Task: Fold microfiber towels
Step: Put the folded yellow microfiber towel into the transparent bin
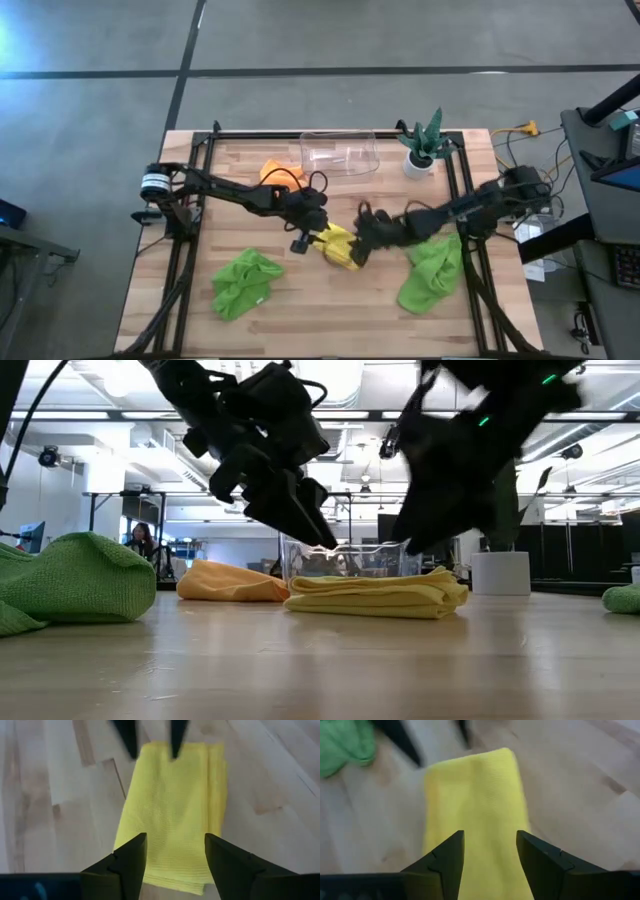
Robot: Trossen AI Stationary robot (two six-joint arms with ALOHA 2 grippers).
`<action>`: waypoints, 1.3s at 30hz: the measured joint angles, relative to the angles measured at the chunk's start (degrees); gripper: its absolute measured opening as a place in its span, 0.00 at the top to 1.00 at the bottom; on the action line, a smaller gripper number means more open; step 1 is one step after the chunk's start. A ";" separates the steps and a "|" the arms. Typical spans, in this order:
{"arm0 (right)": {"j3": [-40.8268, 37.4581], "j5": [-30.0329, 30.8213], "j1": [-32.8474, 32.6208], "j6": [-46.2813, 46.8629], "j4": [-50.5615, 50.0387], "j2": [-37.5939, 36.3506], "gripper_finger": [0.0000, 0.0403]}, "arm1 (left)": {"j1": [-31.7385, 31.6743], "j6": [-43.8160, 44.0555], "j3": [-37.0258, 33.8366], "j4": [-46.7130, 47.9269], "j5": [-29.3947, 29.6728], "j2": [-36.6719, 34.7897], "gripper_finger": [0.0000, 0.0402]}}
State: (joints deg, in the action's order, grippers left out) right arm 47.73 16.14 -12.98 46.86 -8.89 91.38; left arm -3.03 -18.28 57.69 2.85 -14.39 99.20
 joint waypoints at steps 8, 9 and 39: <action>-0.38 -16.67 13.04 -6.38 3.95 2.53 0.52 | -0.02 0.75 -0.21 7.71 1.26 0.02 0.54; -0.40 -18.61 13.73 -7.24 4.23 2.53 0.51 | -0.02 1.38 -0.43 7.69 1.23 0.02 0.54; -0.40 -29.51 15.00 -10.68 6.68 9.31 0.43 | -0.02 16.64 -5.14 -4.14 4.48 6.19 0.54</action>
State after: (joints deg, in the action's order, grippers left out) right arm 47.32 -13.37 2.02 36.17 -2.21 100.69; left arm -3.05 -1.65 52.55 -1.29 -9.90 105.38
